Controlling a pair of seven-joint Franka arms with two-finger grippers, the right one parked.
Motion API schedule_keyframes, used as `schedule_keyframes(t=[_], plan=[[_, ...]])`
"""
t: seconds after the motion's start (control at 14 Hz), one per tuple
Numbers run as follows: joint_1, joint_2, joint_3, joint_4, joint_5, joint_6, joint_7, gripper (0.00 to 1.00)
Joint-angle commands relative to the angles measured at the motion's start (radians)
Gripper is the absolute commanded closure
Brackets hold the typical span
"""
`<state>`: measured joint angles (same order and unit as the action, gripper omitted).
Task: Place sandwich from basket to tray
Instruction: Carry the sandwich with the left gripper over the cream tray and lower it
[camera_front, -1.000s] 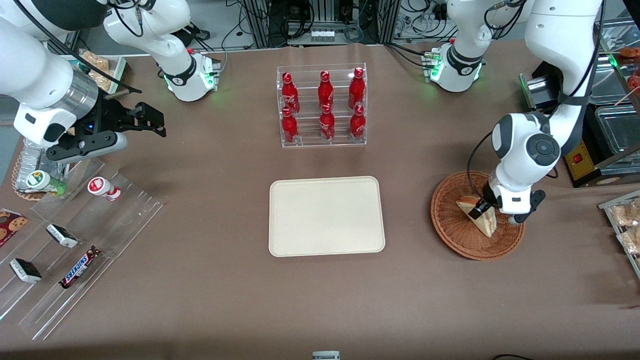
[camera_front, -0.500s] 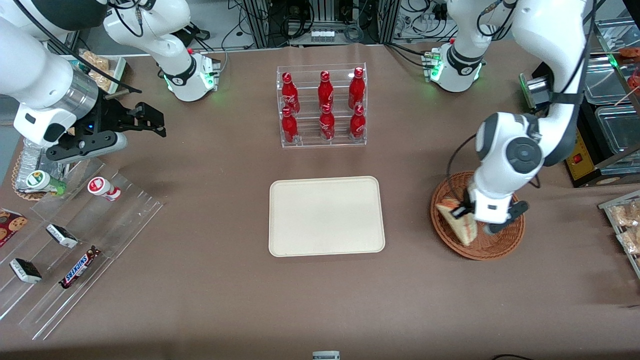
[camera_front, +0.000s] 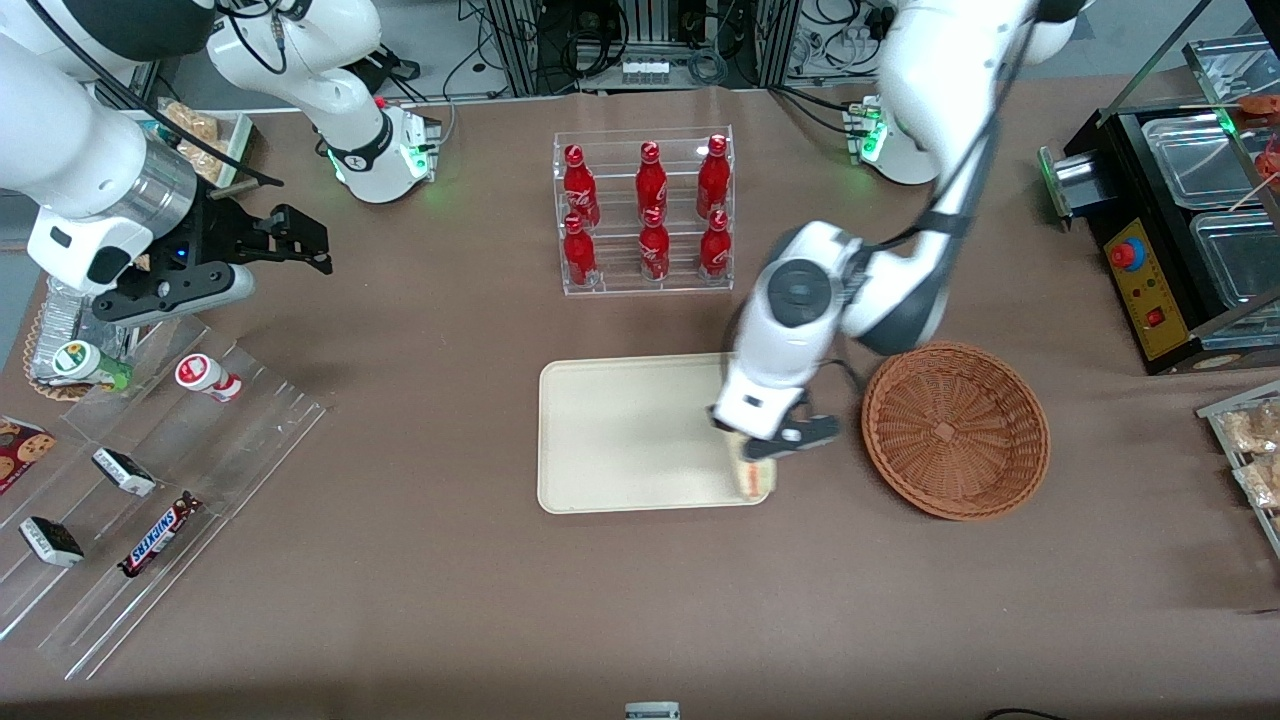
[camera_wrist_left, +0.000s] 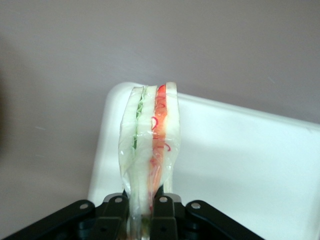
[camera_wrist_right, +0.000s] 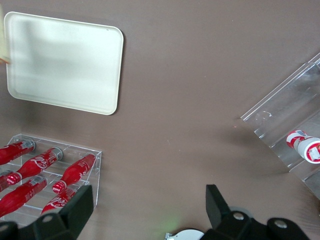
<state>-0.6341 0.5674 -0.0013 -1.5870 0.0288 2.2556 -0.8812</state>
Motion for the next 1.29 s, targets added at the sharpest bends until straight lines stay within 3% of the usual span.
schedule_keyframes(t=[0.0,0.29,0.5,0.57,0.64,0.86,1.21], plan=[[-0.071,0.106,0.018,0.125,0.006,0.028,-0.006,0.98],[-0.13,0.156,0.02,0.122,0.01,0.107,0.002,0.97],[-0.148,0.184,0.021,0.116,0.013,0.168,-0.016,0.87],[-0.148,0.189,0.021,0.114,0.013,0.173,-0.036,0.64],[-0.148,0.187,0.021,0.111,0.014,0.173,-0.053,0.03],[-0.138,0.117,0.026,0.11,0.013,0.139,-0.052,0.0],[-0.061,-0.148,0.026,0.108,0.019,-0.163,0.037,0.0]])
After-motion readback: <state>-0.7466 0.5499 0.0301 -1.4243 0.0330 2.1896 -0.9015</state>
